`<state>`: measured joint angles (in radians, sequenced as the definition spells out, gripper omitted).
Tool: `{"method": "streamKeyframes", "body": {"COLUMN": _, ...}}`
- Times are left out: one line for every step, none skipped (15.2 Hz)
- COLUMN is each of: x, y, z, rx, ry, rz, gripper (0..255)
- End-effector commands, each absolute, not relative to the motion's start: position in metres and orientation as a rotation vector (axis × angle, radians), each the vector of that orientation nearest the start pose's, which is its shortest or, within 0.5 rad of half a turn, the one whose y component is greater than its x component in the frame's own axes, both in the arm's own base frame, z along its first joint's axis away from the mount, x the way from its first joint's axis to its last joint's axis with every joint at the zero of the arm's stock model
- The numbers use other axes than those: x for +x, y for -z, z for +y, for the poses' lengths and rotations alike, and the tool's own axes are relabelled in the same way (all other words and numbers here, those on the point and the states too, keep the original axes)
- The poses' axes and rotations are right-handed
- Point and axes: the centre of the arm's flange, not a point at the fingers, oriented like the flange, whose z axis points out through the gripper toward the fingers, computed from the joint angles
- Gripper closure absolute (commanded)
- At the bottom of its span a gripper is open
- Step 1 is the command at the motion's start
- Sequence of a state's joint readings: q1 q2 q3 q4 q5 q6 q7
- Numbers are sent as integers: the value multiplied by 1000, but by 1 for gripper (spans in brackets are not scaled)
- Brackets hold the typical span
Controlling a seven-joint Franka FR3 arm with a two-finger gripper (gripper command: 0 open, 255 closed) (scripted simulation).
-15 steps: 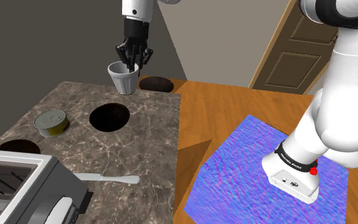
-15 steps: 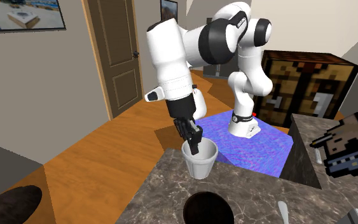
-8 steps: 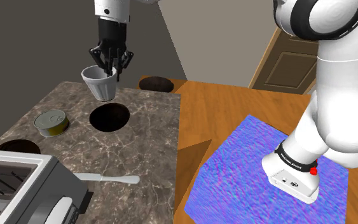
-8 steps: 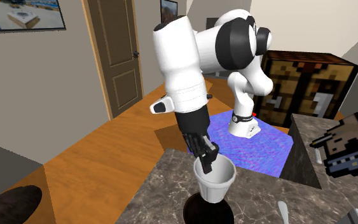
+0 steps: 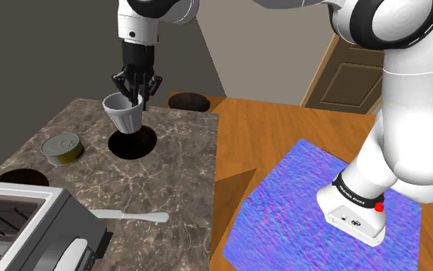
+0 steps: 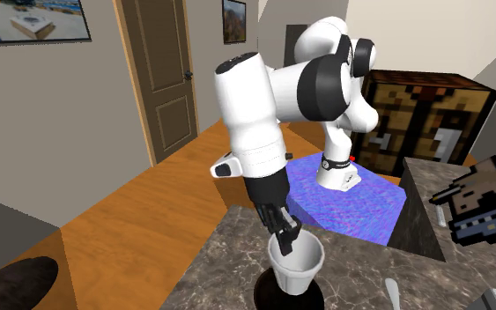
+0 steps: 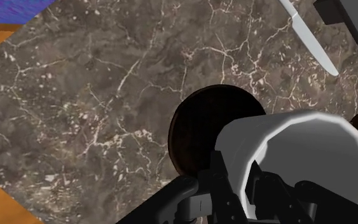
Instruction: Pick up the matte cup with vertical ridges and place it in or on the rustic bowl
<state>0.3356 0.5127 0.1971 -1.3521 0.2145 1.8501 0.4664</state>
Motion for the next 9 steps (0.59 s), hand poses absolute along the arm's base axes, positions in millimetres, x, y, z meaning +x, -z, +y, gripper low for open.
{"method": "streamKeyframes", "body": {"x": 613, "y": -424, "z": 350, "rx": -2870, "ry": -215, "rz": 27, "gripper": 255}}
{"method": "streamKeyframes", "body": {"x": 613, "y": -419, "z": 350, "rx": -2870, "ry": -215, "rz": 27, "gripper": 255}}
{"method": "streamKeyframes", "body": {"x": 613, "y": -414, "z": 350, "rx": -2870, "ry": -215, "rz": 27, "gripper": 255}}
{"method": "streamKeyframes", "body": {"x": 613, "y": -408, "z": 350, "rx": -2870, "ry": -215, "rz": 27, "gripper": 255}}
{"method": "streamKeyframes", "body": {"x": 613, "y": -403, "z": 350, "rx": -2870, "ry": -215, "rz": 27, "gripper": 255}}
{"method": "streamKeyframes", "body": {"x": 613, "y": -398, "z": 350, "rx": -2870, "ry": -215, "rz": 27, "gripper": 255}}
{"method": "streamKeyframes", "body": {"x": 613, "y": -391, "z": 350, "rx": -2870, "ry": -215, "rz": 27, "gripper": 255}}
{"method": "streamKeyframes", "body": {"x": 613, "y": -391, "z": 350, "rx": -2870, "ry": -215, "rz": 27, "gripper": 255}}
{"method": "streamKeyframes", "body": {"x": 613, "y": -391, "z": 350, "rx": -2870, "ry": -215, "rz": 27, "gripper": 255}}
